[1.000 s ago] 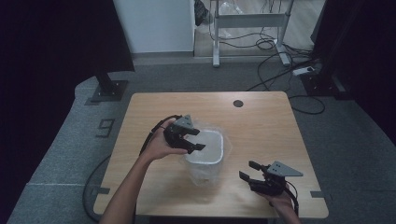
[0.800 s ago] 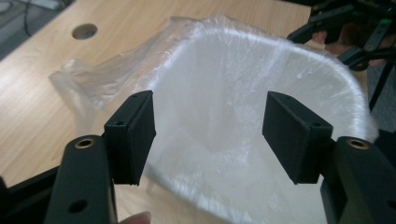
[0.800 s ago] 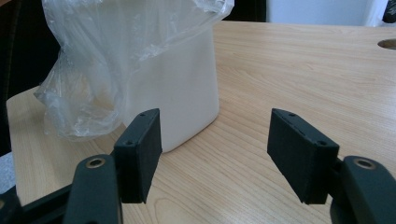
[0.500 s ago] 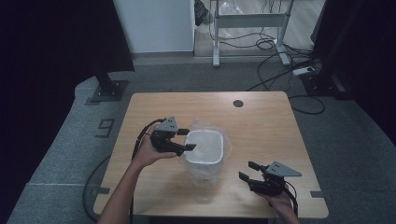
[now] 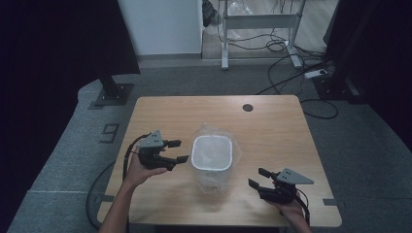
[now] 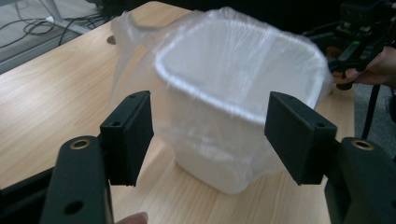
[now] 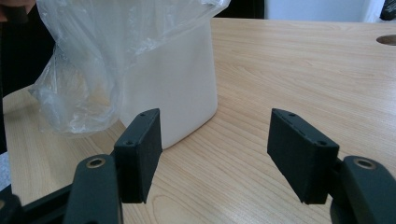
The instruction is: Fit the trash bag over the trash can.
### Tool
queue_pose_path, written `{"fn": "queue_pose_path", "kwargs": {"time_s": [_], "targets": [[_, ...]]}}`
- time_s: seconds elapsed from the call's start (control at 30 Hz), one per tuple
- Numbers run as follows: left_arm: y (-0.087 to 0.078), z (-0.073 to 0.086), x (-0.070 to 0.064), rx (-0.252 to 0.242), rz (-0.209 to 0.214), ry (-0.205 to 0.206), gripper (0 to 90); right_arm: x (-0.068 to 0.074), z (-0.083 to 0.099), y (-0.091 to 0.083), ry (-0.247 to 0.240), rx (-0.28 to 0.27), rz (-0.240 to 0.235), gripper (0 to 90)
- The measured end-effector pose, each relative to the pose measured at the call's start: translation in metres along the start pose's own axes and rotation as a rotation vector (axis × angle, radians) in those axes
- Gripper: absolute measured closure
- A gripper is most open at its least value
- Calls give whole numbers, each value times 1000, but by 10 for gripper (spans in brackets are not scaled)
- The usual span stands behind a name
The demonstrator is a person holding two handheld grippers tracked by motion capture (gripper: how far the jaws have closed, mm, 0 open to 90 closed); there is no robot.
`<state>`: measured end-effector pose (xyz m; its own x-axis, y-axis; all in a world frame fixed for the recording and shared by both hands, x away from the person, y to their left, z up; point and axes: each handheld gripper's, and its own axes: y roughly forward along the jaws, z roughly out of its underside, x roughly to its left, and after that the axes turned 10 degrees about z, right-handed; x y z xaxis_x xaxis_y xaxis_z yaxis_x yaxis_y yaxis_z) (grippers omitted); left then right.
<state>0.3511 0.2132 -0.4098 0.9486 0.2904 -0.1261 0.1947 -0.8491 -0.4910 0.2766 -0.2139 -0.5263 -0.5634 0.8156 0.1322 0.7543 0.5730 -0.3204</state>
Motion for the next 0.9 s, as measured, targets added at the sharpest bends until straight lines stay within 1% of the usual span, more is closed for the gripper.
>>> {"fn": "queue_pose_path", "kwargs": {"time_s": [0.07,0.1,0.13,0.2,0.23,0.27,0.3,0.33,0.37,0.4,0.57,0.83,0.9], "targets": [[-4,11,0,-10,-12,-14,326,0,0,0,-2,2,0,351],[-4,11,0,-10,-12,-14,326,0,0,0,-2,2,0,351],[-8,19,0,-22,-15,-27,326,1,1,1,-4,3,0,351],[-11,26,0,-33,-19,-39,326,1,1,1,-3,3,0,351],[-11,26,0,-33,-19,-39,326,1,1,1,-3,3,0,351],[-14,33,0,-45,-26,-51,326,1,1,1,-2,3,2,351],[-14,33,0,-45,-26,-51,326,1,1,1,-2,3,2,351],[-16,39,0,-62,-18,-66,325,0,1,1,-3,3,3,351],[-16,39,0,-62,-18,-66,325,0,1,1,-3,3,3,351],[-17,43,-1,-62,-31,-67,325,0,1,1,-3,3,5,351],[-20,54,-3,-65,-47,-82,324,-1,2,1,3,5,6,351],[-19,61,-3,-60,-49,-97,322,0,2,0,5,4,5,351],[-17,62,-2,-48,-44,-100,323,0,2,0,5,4,6,349]]}}
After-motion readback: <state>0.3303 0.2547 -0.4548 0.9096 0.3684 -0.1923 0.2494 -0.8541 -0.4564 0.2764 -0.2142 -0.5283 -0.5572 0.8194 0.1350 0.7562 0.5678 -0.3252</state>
